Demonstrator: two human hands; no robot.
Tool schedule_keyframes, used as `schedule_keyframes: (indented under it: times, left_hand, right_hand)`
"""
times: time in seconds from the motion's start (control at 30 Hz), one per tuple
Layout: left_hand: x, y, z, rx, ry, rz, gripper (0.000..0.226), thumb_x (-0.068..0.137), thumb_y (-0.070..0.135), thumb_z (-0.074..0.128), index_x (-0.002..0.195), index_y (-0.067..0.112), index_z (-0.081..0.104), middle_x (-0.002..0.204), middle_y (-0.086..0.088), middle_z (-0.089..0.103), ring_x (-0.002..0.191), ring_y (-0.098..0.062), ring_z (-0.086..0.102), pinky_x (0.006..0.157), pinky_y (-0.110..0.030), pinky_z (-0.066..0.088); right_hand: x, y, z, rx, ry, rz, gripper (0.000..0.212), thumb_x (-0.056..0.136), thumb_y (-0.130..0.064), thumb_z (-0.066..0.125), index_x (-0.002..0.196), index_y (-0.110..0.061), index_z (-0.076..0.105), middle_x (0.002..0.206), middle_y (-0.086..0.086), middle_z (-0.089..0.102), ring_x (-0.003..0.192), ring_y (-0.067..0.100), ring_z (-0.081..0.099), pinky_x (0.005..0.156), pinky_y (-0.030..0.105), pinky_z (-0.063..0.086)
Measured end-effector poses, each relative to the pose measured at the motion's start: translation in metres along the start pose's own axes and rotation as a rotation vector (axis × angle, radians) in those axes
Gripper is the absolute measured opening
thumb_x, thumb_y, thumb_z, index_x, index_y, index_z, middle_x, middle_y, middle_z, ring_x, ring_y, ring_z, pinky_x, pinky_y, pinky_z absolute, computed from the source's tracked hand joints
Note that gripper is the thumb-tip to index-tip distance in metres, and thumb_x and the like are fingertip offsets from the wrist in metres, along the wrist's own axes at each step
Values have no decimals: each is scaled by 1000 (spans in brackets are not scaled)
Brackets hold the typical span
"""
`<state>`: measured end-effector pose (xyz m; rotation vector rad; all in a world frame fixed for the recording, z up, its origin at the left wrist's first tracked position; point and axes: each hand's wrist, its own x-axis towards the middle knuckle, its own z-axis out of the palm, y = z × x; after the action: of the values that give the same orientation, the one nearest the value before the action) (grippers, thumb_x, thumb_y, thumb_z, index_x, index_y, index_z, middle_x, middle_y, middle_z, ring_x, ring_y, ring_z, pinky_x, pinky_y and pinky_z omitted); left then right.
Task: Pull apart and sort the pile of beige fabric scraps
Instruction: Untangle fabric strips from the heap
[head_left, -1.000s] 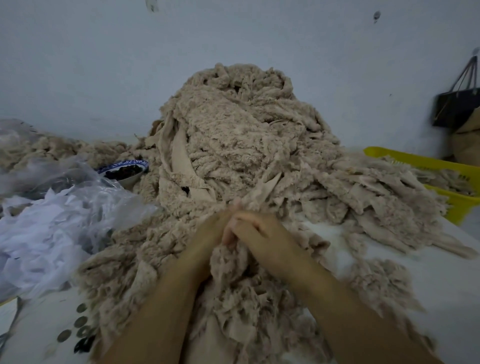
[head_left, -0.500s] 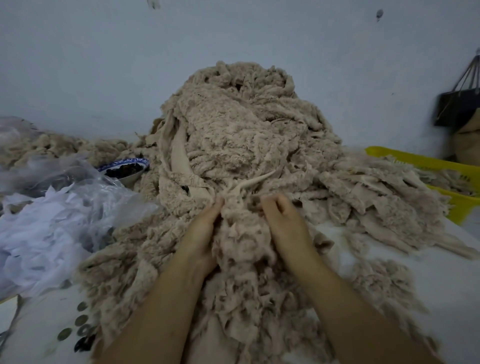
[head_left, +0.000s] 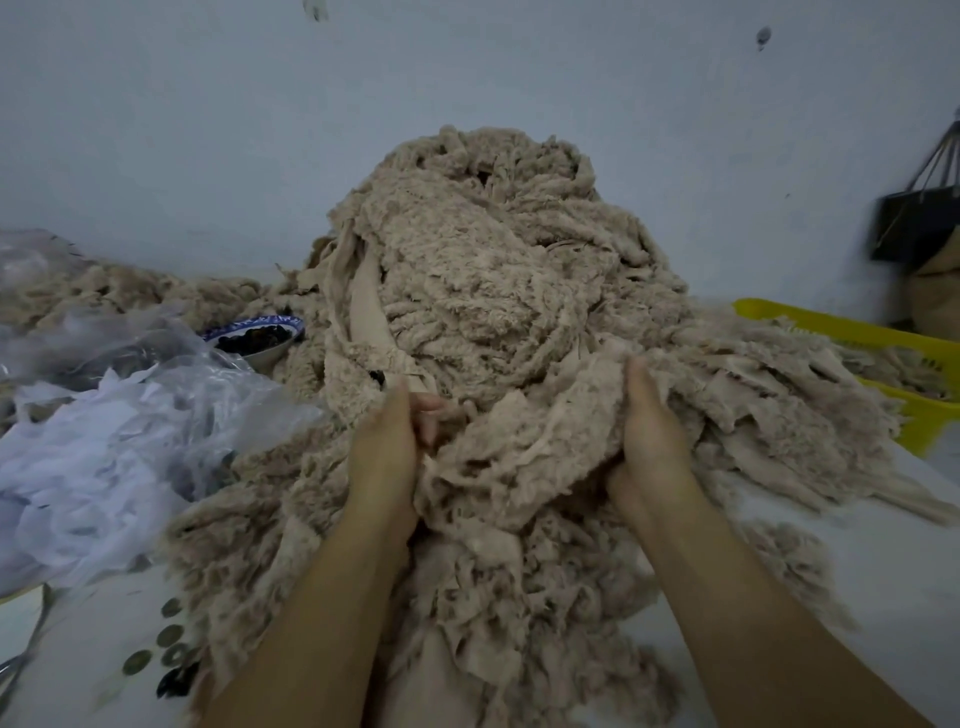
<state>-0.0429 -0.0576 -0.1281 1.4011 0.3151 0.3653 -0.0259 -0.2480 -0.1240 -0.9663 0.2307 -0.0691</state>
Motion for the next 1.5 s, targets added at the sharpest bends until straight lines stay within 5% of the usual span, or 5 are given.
schedule_keyframes:
  times: [0.13, 0.4, 0.6, 0.93, 1.5]
  left_hand:
    - [7, 1, -10, -41, 235, -6, 25, 103, 30, 49, 95, 11, 63, 72, 1, 60, 64, -13, 62, 58, -23, 49]
    - [-42, 1, 29, 730, -208, 1255, 37, 90, 39, 60, 105, 7, 70, 106, -7, 64, 99, -19, 56, 86, -30, 44]
    - [-37, -12, 31, 897, -212, 1031, 40, 88, 7, 65, 128, 3, 61, 121, -13, 60, 110, -30, 58, 92, -36, 48]
    - [-32, 2, 18, -521, -518, -110, 31, 96, 14, 49, 125, 6, 58, 107, -8, 76, 100, -20, 73, 77, -31, 60]
    - [-21, -1, 14, -215, -356, -200, 51, 95, 53, 57, 131, 17, 63, 120, -7, 72, 109, -28, 70, 97, -49, 54]
  right_hand:
    - [0, -1, 1, 42, -62, 32, 36, 92, -50, 63, 114, -22, 69, 107, 3, 76, 96, 20, 74, 84, 45, 60]
    - [-9, 3, 10, -61, -68, 51, 42, 95, -31, 65, 124, -3, 54, 104, 18, 73, 82, 26, 76, 63, 38, 62]
    - [-14, 3, 12, 26, -277, 6, 35, 100, -26, 56, 118, 2, 63, 109, 20, 71, 97, 26, 70, 84, 36, 58]
    - [-11, 12, 12, 89, -300, 28, 47, 97, -56, 48, 124, -19, 62, 92, 1, 76, 84, 13, 72, 73, 27, 58]
    - [-4, 9, 6, 273, -239, 30, 20, 101, -33, 55, 118, -28, 62, 84, 0, 73, 50, 5, 54, 47, 20, 48]
